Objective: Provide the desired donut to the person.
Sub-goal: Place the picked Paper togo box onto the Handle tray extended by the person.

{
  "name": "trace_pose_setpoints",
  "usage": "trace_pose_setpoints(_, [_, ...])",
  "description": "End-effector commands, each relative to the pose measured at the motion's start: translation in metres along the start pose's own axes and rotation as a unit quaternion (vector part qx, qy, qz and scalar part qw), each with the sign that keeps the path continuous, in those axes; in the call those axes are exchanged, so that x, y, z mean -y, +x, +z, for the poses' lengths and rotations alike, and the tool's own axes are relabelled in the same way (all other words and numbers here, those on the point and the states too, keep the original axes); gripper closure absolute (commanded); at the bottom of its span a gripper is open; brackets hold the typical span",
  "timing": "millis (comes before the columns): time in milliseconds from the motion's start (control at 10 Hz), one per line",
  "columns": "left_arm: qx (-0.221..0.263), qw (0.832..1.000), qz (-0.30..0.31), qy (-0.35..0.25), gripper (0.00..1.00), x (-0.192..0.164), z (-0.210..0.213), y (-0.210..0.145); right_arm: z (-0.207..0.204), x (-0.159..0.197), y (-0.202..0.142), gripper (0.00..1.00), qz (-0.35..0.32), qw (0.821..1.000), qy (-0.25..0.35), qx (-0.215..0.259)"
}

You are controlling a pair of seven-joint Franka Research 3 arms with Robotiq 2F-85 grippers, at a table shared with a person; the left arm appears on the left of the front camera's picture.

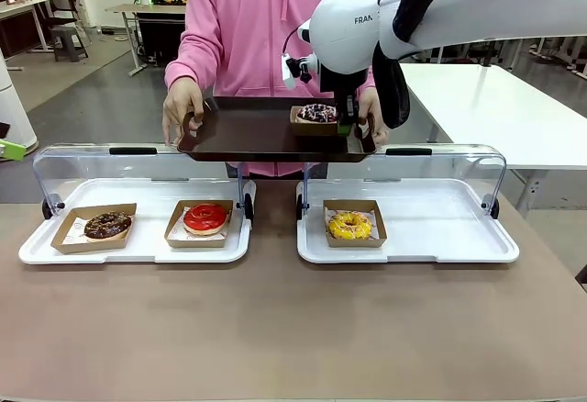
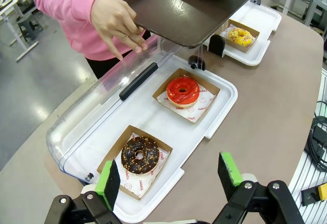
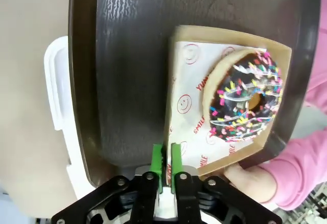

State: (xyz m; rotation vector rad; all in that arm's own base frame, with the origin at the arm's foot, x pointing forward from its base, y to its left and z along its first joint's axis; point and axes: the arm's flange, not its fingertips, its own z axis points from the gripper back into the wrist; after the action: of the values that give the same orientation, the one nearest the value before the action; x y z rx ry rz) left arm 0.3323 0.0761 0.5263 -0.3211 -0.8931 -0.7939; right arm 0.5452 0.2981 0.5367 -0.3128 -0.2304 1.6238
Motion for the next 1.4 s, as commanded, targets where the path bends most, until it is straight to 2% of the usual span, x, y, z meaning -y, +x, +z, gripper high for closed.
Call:
trace_pose_setpoints(0, [0.007,1.000,0.000,-0.005,0.00,-0.001,0.000,-0.001,0.009,-0.002,-0.004,0.00,0.022,0.999,0.010,0.024])
trace_pose_setpoints(100, [0.007,1.000,0.000,-0.005,0.00,-0.001,0.000,-0.001,0.015,-0.004,-0.004,0.37,0.029,0.999,0.007,0.028])
trace_pose_setpoints(200, [0.007,1.000,0.000,-0.005,0.00,-0.001,0.000,-0.001,0.019,-0.005,-0.004,0.00,0.033,0.999,0.017,0.029])
trace_pose_setpoints(400, [0.007,1.000,0.000,-0.005,0.00,-0.001,0.000,-0.001,0.022,-0.004,-0.004,0.00,0.029,0.997,0.051,0.044])
trace_pose_setpoints(700, [0.007,1.000,0.000,-0.005,0.00,-0.001,0.000,-0.001,0.024,-0.004,-0.003,0.00,0.043,0.995,0.071,0.058])
trace_pose_setpoints(1100, [0.007,1.000,0.000,-0.005,0.00,-0.001,0.000,-0.001,0.025,-0.002,-0.003,0.00,0.040,0.995,0.075,0.059])
trace_pose_setpoints(1200, [0.007,1.000,0.000,-0.005,0.00,-0.001,0.000,-0.001,0.028,-0.003,-0.002,0.00,0.016,0.994,0.092,0.057])
trace_pose_setpoints(1300, [0.007,1.000,0.000,-0.005,0.00,-0.001,0.000,-0.001,0.025,-0.006,-0.003,0.00,0.038,0.996,0.065,0.048])
